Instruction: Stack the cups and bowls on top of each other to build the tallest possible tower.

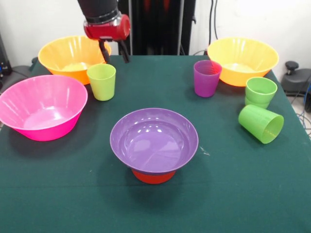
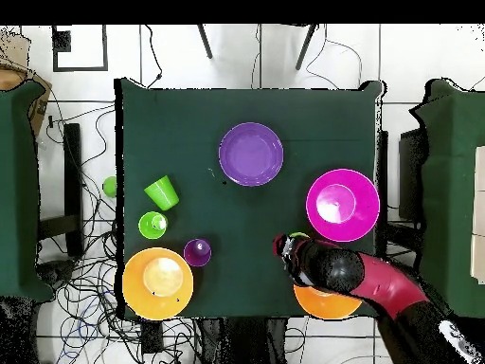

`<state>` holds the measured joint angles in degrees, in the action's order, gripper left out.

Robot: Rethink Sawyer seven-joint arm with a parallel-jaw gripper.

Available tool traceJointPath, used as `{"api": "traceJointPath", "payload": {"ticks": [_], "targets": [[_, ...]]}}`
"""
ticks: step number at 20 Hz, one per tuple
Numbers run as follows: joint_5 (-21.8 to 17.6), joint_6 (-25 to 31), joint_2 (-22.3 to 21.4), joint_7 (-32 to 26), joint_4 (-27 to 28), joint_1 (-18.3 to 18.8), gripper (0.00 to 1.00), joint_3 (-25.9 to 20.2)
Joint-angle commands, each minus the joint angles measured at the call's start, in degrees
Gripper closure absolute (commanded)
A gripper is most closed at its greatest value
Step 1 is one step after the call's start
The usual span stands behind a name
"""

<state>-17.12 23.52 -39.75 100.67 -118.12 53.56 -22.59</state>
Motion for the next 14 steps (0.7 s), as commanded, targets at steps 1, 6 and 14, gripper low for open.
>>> {"api": "traceJointPath", "payload": {"ticks": [1,6,14], "targets": [[-5.4,-5.9,8.1,2.5,2.6,-1.3,0.00,2.3],[-6.2,-8.3,8.8,3.6,1.3,-1.7,0.00,3.2],[-6.6,-8.7,10.9,2.9,2.8,-1.4,0.00,3.1]]}}
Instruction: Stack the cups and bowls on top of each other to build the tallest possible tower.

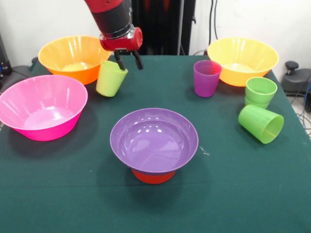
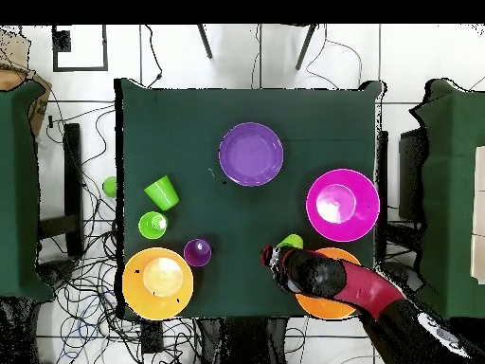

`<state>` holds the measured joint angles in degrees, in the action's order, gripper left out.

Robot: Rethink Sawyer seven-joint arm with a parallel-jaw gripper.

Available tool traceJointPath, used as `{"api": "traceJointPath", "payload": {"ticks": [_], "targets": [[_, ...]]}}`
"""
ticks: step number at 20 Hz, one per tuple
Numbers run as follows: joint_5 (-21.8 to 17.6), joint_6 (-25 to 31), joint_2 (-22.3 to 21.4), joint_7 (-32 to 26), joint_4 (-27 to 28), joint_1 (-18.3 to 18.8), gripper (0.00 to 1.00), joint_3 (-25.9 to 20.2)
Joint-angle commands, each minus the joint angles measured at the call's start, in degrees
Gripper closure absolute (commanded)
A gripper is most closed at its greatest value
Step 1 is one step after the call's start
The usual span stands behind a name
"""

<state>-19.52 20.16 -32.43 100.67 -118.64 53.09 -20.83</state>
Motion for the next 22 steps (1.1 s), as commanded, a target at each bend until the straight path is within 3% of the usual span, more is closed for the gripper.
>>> {"api": "traceJointPath", "payload": {"ticks": [1,11,22], "targets": [[-4.3,-4.8,3.2,2.5,3.1,-0.4,0.00,1.1],[-3.8,0.0,0.5,0.3,3.3,1.6,0.00,-0.7],[-1.0,11.4,-11.2,-4.1,1.5,5.3,0.00,-3.1]]}}
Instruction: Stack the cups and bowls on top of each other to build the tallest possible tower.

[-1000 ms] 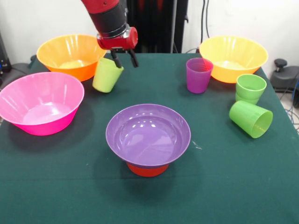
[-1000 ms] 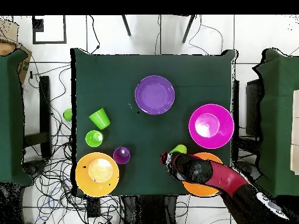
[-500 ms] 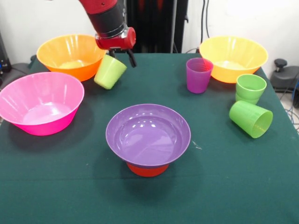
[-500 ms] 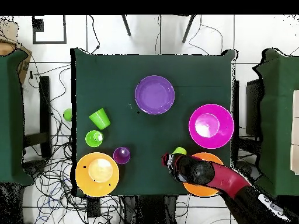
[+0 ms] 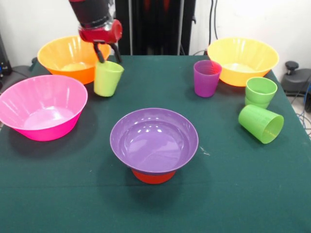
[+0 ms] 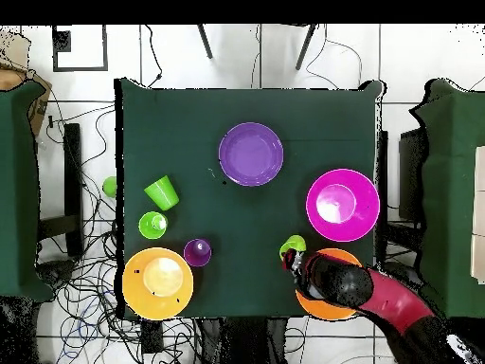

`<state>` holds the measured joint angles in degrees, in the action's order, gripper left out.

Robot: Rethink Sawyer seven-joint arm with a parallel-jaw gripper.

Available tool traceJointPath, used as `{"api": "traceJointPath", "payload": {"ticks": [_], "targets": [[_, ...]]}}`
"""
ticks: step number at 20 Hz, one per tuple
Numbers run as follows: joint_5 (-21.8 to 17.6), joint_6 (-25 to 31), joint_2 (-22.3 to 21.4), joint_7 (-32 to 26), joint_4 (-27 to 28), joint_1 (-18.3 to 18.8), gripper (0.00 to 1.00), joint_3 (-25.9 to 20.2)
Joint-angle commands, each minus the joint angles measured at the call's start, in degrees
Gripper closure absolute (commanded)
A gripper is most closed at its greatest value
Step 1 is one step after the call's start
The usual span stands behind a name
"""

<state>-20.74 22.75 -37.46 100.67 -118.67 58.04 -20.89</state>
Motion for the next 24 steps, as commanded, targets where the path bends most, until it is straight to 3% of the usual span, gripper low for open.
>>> {"api": "traceJointPath", "payload": {"ticks": [1,5,8,24], "targets": [[0.3,9.4,-6.5,-4.1,1.6,0.5,0.00,-3.4],[0.3,9.9,-7.3,-3.6,2.2,0.6,0.00,-4.3],[-0.5,8.7,-5.6,-2.6,3.0,0.2,0.00,-4.2],[-3.8,-3.1,9.3,1.2,7.4,-3.4,0.00,-2.2]]}}
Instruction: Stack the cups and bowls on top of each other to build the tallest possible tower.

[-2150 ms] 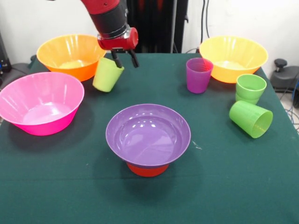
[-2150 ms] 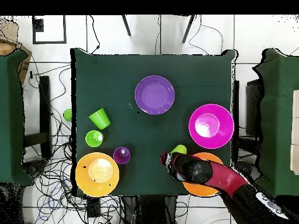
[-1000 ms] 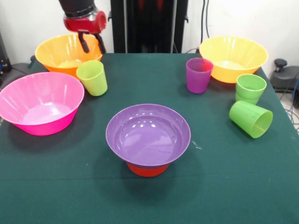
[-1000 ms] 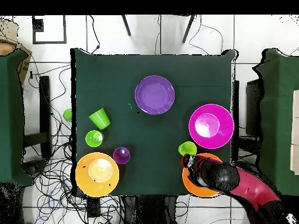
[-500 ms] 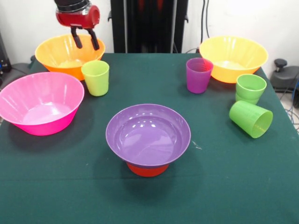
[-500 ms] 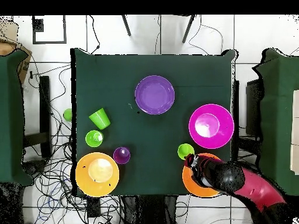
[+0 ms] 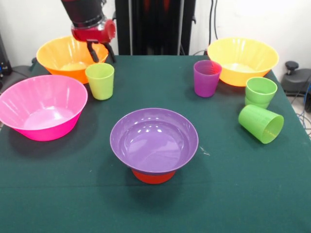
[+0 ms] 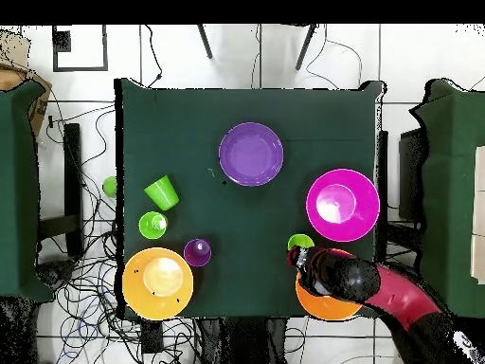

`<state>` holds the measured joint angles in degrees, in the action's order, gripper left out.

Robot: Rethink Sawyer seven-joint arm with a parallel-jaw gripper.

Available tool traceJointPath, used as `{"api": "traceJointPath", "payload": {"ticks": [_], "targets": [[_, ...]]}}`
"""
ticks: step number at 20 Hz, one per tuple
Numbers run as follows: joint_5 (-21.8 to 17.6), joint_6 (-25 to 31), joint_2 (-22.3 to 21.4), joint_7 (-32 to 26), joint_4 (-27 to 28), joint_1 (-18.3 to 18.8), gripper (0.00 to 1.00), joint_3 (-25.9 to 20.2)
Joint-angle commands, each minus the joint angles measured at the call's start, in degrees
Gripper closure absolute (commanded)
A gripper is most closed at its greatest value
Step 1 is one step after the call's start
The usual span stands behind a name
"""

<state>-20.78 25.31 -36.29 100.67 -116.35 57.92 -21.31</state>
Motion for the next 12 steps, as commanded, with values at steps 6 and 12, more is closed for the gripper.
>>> {"api": "traceJointPath", "payload": {"ticks": [6,12], "targets": [[-3.0,-4.5,8.2,0.2,5.3,-2.8,0.00,-2.3],[-3.0,-4.0,8.8,-0.5,5.8,-2.4,0.00,-2.8]]}}
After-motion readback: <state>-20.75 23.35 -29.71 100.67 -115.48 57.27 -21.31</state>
